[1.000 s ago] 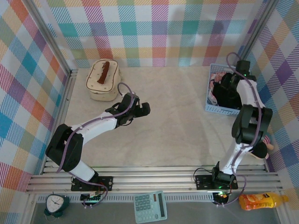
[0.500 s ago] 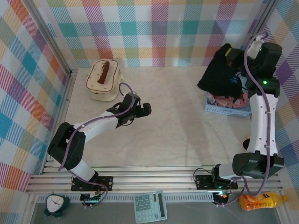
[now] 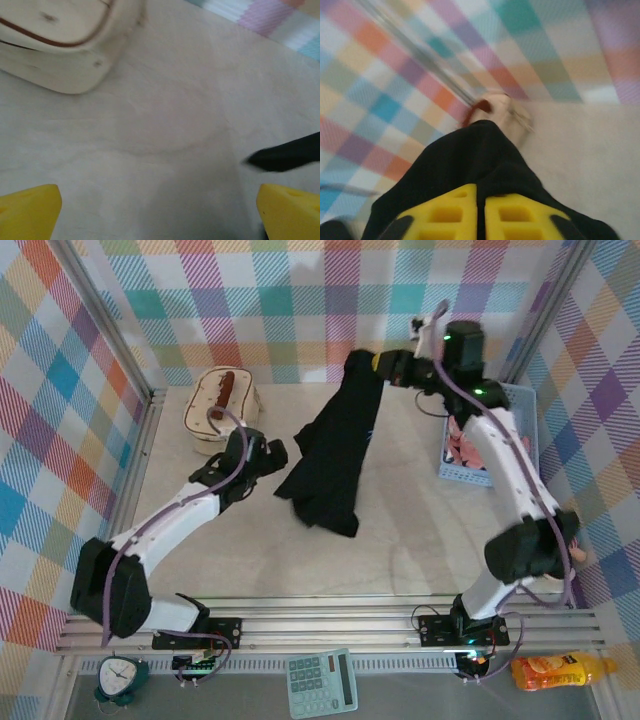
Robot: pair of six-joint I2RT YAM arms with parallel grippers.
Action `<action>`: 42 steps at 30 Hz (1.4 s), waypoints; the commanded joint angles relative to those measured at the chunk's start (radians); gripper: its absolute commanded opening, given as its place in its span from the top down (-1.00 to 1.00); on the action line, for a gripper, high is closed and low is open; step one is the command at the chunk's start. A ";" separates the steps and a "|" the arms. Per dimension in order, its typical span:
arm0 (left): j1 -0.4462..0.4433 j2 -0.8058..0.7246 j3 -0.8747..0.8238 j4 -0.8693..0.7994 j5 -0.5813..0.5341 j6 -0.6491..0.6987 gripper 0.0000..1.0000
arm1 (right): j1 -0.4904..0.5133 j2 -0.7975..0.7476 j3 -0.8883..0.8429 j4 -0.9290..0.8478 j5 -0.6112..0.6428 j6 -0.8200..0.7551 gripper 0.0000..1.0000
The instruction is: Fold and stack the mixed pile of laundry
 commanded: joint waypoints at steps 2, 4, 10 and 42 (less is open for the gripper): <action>0.003 -0.082 -0.066 -0.120 -0.079 0.029 -1.00 | -0.006 0.231 0.021 -0.171 0.300 -0.022 -0.07; 0.003 -0.091 -0.089 -0.130 -0.045 0.026 -1.00 | 0.001 0.257 -0.020 -0.211 0.337 -0.027 -0.23; -0.003 -0.054 -0.193 -0.033 0.186 -0.014 -1.00 | 0.097 0.077 -0.372 -0.167 0.437 -0.044 -0.40; -0.067 0.095 -0.276 0.097 0.064 -0.144 1.00 | 0.563 0.039 -0.692 -0.158 0.695 0.091 1.00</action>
